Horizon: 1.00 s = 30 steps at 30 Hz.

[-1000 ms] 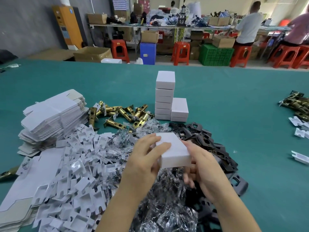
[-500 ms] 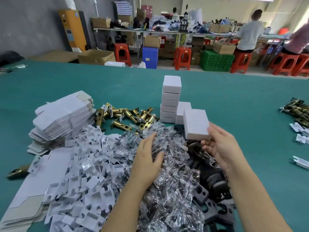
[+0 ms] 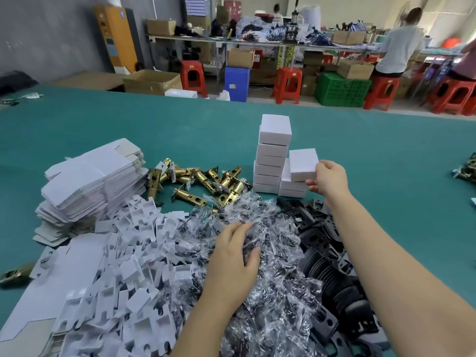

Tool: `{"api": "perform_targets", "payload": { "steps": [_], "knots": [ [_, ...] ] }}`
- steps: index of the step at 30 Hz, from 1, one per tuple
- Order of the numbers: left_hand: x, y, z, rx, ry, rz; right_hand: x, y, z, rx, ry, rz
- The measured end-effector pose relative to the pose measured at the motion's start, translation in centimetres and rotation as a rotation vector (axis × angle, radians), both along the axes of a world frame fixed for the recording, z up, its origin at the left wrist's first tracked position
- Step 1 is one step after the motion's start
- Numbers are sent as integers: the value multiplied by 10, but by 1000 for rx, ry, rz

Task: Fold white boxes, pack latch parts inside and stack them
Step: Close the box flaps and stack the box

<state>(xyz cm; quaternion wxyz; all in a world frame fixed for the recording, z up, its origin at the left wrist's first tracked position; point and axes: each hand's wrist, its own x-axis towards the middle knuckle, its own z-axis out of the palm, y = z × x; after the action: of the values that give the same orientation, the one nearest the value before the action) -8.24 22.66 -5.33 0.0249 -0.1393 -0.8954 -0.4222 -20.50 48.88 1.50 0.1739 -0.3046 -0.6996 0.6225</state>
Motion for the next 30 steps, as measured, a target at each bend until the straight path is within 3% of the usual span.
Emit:
{"api": "perform_targets", "payload": {
  "steps": [10, 30],
  "knots": [
    [2, 1, 5, -47, 28, -21, -8, -2, -19, 256, -116, 93],
    [5, 0, 13, -42, 5, -42, 0, -7, -8, 132, -174, 215]
  ]
}}
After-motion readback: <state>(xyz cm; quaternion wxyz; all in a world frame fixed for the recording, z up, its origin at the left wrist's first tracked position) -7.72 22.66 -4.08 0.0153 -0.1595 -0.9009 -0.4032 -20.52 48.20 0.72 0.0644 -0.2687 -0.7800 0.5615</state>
